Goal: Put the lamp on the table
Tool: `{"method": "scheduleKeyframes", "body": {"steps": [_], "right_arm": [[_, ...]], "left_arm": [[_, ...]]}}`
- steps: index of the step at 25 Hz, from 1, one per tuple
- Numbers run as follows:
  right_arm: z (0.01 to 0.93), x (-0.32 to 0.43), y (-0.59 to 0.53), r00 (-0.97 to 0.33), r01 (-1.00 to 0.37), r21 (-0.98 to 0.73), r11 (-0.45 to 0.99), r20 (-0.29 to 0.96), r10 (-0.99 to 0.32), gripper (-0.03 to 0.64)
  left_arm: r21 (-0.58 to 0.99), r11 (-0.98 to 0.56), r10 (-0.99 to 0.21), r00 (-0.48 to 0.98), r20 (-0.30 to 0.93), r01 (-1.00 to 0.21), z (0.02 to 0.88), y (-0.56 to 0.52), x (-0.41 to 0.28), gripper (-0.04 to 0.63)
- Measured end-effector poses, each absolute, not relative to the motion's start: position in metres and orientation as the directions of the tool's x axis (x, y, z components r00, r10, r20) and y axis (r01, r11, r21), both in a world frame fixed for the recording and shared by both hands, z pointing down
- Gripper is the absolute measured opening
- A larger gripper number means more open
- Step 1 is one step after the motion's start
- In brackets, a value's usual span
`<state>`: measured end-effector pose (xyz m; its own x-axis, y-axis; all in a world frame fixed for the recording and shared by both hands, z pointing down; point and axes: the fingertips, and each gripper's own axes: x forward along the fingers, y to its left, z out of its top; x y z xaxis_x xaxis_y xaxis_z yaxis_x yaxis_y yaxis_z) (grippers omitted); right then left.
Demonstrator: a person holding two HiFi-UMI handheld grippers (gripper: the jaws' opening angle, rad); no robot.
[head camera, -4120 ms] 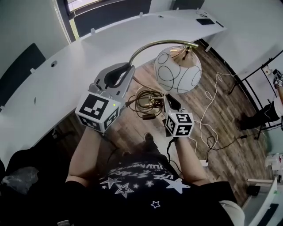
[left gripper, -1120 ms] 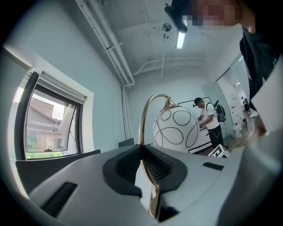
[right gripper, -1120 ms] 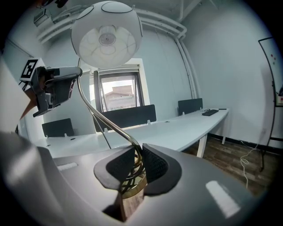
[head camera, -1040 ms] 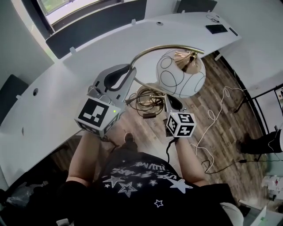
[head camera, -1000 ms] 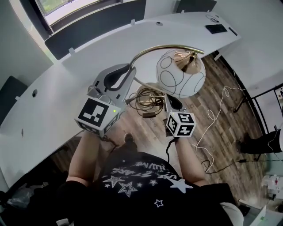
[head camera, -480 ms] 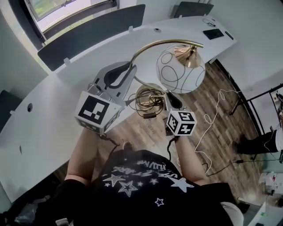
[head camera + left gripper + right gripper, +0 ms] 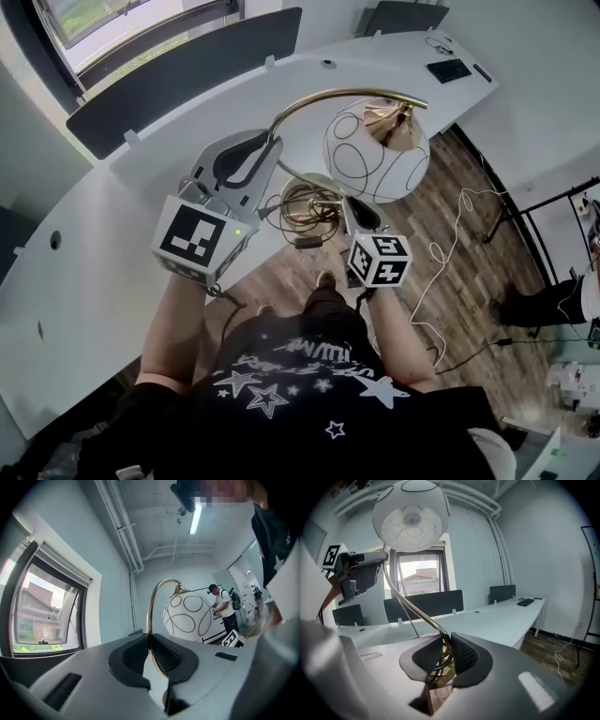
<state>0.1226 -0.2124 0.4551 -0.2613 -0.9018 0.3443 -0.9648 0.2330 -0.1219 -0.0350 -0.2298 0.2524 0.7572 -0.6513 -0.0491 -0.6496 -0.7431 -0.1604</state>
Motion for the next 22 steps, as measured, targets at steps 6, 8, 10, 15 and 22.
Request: {"method": "scheduleKeyframes", "body": {"steps": [6,8,10,15,22], "right_arm": [[0.467,0.136,-0.249,-0.328,-0.944,-0.152,0.292,0.348,-0.878,0.048],[0.469,0.139,-0.268,-0.363,-0.931,-0.159,0.327,0.35,-0.863,0.048],[0.47,0.145,-0.287,-0.391,-0.92,-0.161,0.356,0.353,-0.85,0.048],[0.467,0.163,-0.34,-0.442,-0.897,-0.149,0.416,0.35,-0.826,0.048],[0.457,0.176,-0.412,-0.517,-0.854,-0.151,0.498,0.356,-0.778,0.048]], "left_arm": [[-0.172,-0.713,-0.687,0.726,-0.022,-0.68,0.259,-0.254,-0.015,0.04],[-0.176,-0.693,-0.707,0.707,-0.021,-0.699,0.259,-0.267,-0.01,0.04],[-0.174,-0.676,-0.725,0.688,-0.015,-0.716,0.259,-0.28,-0.003,0.04],[-0.169,-0.616,-0.78,0.625,-0.006,-0.77,0.26,-0.318,0.011,0.04],[-0.183,-0.541,-0.836,0.548,0.012,-0.821,0.249,-0.375,0.029,0.038]]}}
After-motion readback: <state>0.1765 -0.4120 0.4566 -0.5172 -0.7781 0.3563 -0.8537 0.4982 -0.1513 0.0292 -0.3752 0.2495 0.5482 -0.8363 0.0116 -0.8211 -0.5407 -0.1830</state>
